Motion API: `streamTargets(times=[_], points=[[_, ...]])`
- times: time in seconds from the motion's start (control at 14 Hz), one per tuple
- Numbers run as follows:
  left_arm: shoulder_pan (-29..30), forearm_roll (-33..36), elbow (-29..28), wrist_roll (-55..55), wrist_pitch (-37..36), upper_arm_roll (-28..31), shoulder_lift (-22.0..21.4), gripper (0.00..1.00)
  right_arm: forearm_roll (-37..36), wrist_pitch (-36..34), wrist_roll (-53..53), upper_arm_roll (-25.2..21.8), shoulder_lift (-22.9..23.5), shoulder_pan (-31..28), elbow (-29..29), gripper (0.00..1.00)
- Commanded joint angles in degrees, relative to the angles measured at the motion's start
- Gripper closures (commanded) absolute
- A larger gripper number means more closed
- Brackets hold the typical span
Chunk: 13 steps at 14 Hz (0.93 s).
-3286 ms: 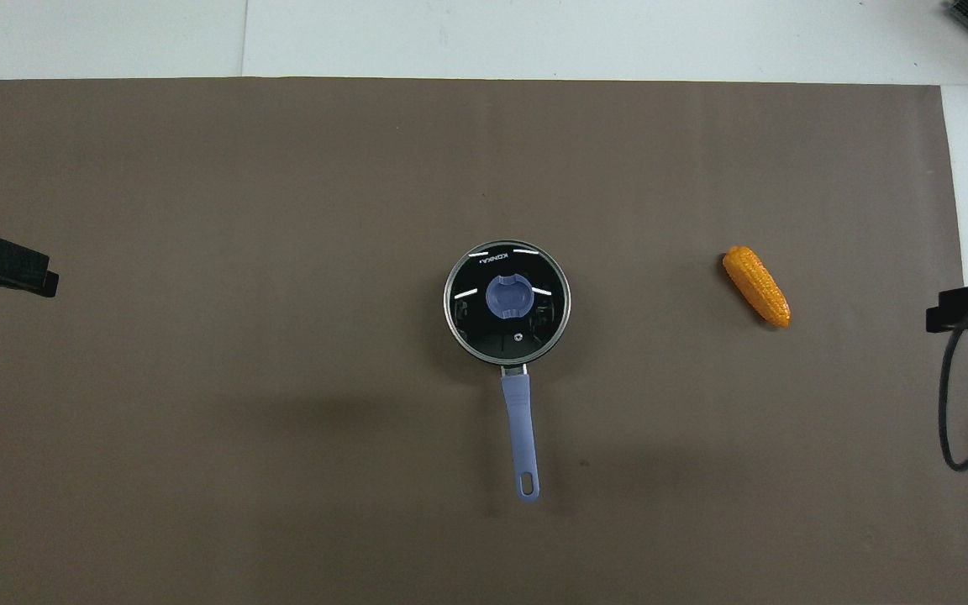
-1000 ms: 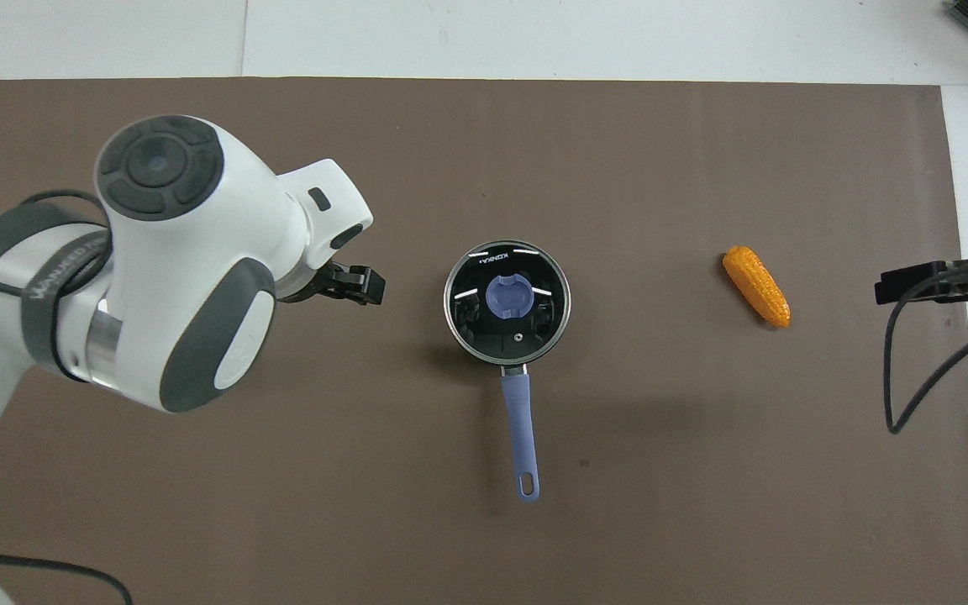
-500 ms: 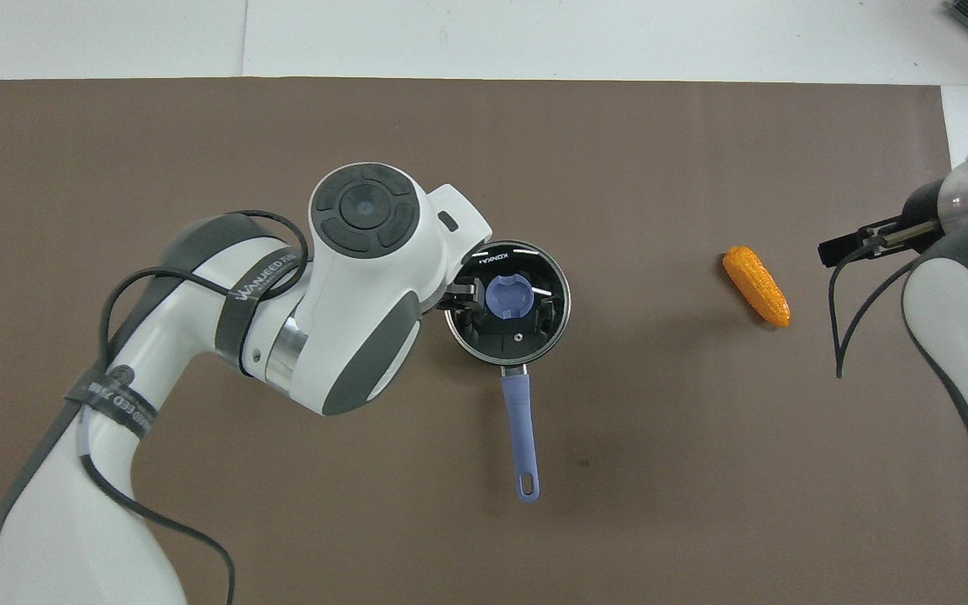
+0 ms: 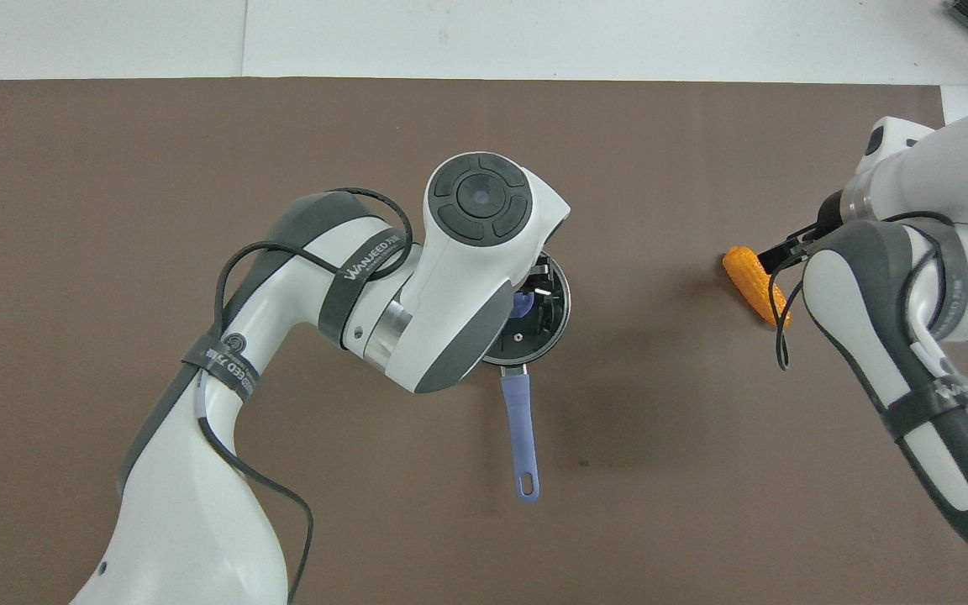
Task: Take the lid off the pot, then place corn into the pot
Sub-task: 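Grasp the lid knob with the left gripper while the right gripper grasps the corn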
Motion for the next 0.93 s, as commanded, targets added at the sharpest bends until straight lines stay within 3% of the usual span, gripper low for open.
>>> streamTargets(times=[0.0,0.14,0.36,0.71,0.86], points=[[-1.4,-0.1,6.5,-2.0,-1.2,1.0,5.3,0.0,0.3,3.9,-11.3,0.1,1.7,-0.5,-2.0,0.0],[-2.2,0.2,7.8,-4.5,-0.5,0.9,7.5,0.0,0.3,7.1,-16.1,0.1,4.2,-1.4,-2.2,0.0],[-2.8,1.4,7.6,-4.5,-1.6,1.1,7.2,0.0,0.5,8.2,-17.1,0.1,4.9,-1.4,-6.2,0.0],[-3.0,2.7,6.6,-4.9,-2.5,0.9,6.5,0.0,0.4,8.7,-17.2,0.0,5.8,-1.4,-7.7,0.0],[-3.7,2.8,4.8,-5.0,-1.7,0.8,5.5,0.0,0.4,12.3,-17.7,0.0,5.9,-1.4,-9.9,0.0]])
